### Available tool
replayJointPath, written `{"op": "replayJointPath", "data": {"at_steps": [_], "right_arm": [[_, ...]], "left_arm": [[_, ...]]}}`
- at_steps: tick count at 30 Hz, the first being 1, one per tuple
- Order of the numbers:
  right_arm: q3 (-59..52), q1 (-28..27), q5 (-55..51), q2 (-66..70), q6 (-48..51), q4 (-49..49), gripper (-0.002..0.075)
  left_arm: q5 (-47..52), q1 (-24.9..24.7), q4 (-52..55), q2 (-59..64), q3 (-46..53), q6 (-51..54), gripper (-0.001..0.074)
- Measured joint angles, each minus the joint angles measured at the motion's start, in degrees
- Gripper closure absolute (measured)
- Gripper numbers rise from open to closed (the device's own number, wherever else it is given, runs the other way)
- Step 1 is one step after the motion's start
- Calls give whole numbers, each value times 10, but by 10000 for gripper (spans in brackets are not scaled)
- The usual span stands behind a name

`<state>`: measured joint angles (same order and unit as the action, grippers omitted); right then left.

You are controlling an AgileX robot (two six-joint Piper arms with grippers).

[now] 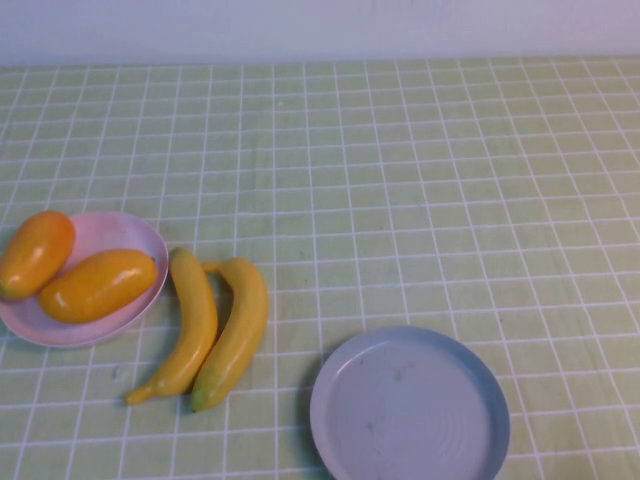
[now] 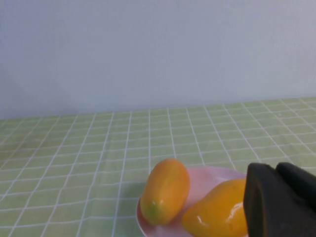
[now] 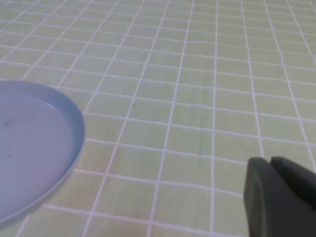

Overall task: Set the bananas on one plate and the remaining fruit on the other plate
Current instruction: Put another type of fruit in the right plate

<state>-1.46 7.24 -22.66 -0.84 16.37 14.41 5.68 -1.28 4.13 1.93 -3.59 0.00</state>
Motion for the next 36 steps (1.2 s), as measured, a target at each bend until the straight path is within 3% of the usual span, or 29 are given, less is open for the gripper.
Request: {"op": "replayJointPath", "data": {"at_steps": [6, 16, 36], "right_arm": [[0, 0, 0, 0, 0, 0, 743], [0, 0, 0, 0, 0, 0, 743], [0, 0, 0, 0, 0, 0, 743]], "left_arm": [[-22, 3, -13, -24, 49, 5, 732], [153, 3, -15, -25, 50, -8, 732], [158, 3, -15, -25, 50, -12, 732]]}}
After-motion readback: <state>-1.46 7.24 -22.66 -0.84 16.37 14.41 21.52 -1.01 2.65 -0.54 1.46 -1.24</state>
